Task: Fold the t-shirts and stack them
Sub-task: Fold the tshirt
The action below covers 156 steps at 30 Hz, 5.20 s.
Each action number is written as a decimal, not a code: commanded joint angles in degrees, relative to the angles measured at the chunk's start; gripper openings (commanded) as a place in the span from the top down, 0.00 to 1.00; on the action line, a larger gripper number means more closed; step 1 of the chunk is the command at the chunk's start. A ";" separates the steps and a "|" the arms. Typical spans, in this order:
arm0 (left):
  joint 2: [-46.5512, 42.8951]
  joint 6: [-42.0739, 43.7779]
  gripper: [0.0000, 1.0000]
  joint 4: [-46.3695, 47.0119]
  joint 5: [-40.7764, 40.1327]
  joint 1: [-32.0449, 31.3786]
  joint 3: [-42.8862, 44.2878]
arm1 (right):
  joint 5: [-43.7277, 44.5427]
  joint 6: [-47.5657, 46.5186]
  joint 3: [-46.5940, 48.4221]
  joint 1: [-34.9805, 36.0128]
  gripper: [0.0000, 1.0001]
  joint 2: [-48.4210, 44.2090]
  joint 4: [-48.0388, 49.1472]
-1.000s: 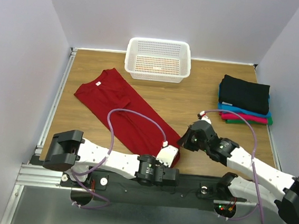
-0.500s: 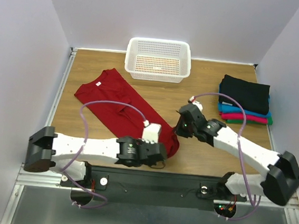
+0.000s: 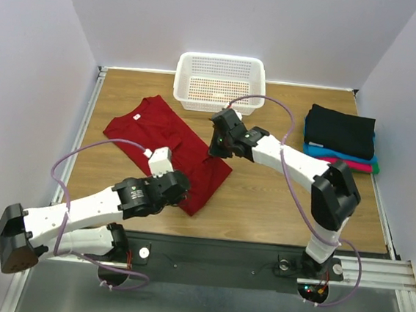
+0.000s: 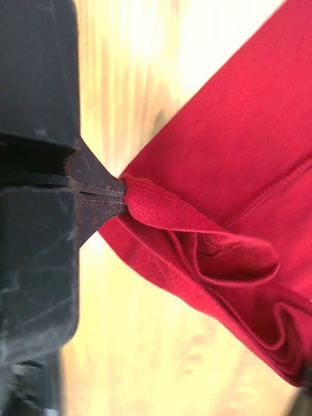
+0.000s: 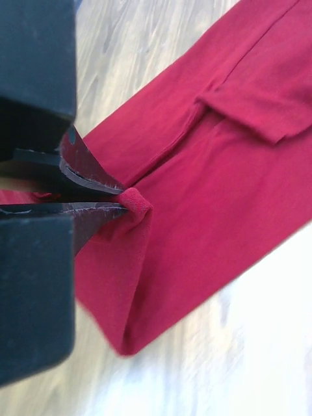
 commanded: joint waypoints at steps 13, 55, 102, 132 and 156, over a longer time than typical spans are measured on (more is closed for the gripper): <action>-1.20 12.87 1.00 10.99 -1.84 26.15 -5.09 | 0.01 -3.16 19.05 -0.28 0.98 16.10 1.82; -4.54 13.06 0.05 13.81 12.41 37.41 -9.13 | -2.18 -16.43 -3.53 -0.98 0.02 -6.66 4.81; 3.90 14.54 1.00 31.83 16.71 48.75 -17.66 | -13.88 -41.40 36.72 1.83 0.82 35.28 8.94; 8.29 12.61 0.58 30.33 14.87 49.10 -18.45 | -8.78 -39.55 34.17 1.74 0.71 31.93 9.03; 4.87 16.83 1.00 37.89 21.46 49.45 -18.37 | -13.97 -39.20 29.69 1.74 0.96 27.45 9.03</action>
